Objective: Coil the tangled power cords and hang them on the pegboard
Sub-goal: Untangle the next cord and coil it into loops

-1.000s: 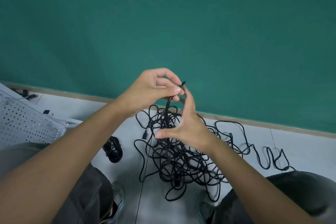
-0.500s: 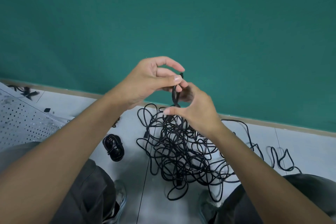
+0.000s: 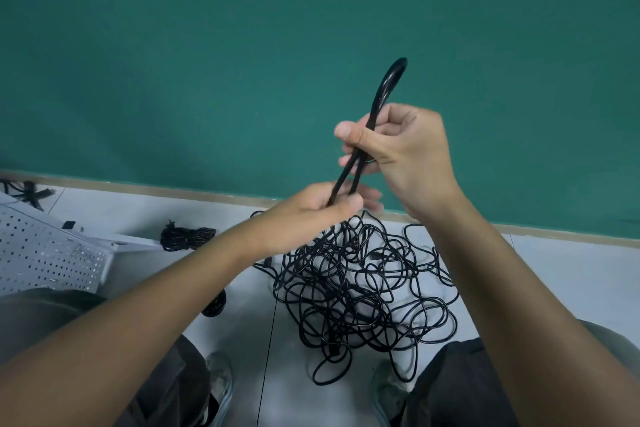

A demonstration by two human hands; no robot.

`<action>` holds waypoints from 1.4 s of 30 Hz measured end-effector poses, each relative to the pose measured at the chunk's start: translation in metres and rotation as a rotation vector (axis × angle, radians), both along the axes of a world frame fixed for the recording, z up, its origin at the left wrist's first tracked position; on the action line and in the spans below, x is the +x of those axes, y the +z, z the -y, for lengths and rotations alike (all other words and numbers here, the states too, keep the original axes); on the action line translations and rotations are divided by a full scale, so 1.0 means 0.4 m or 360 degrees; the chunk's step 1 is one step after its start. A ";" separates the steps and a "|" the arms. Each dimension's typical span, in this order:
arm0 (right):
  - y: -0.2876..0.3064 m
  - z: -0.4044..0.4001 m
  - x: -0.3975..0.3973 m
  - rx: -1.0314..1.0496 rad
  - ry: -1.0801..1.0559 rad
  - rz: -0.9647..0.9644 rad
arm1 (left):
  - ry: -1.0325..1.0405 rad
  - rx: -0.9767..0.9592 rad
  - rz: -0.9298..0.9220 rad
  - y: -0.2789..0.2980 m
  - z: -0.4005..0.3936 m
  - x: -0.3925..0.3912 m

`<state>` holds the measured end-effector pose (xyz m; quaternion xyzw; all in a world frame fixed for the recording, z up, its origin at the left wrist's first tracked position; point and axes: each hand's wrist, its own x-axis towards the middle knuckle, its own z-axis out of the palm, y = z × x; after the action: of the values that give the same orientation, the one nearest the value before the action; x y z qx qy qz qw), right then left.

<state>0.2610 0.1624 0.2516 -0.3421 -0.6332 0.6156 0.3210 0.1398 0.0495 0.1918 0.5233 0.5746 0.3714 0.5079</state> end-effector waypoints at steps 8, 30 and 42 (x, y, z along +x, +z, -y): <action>-0.059 -0.006 0.029 -0.0004 0.0268 0.0099 | 0.0163 0.0168 0.0160 -0.005 -0.011 -0.007; -0.154 0.057 -0.005 0.0245 0.0688 0.0501 | 0.0662 0.0076 0.0460 0.043 -0.042 -0.083; -0.088 -0.054 0.043 -0.0161 0.0373 0.0086 | 0.0113 0.0041 -0.0175 -0.048 -0.037 -0.019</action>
<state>0.2780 0.1839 0.2165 -0.2980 -0.6454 0.6706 0.2119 0.1320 0.0644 0.1725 0.5287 0.6150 0.3672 0.4554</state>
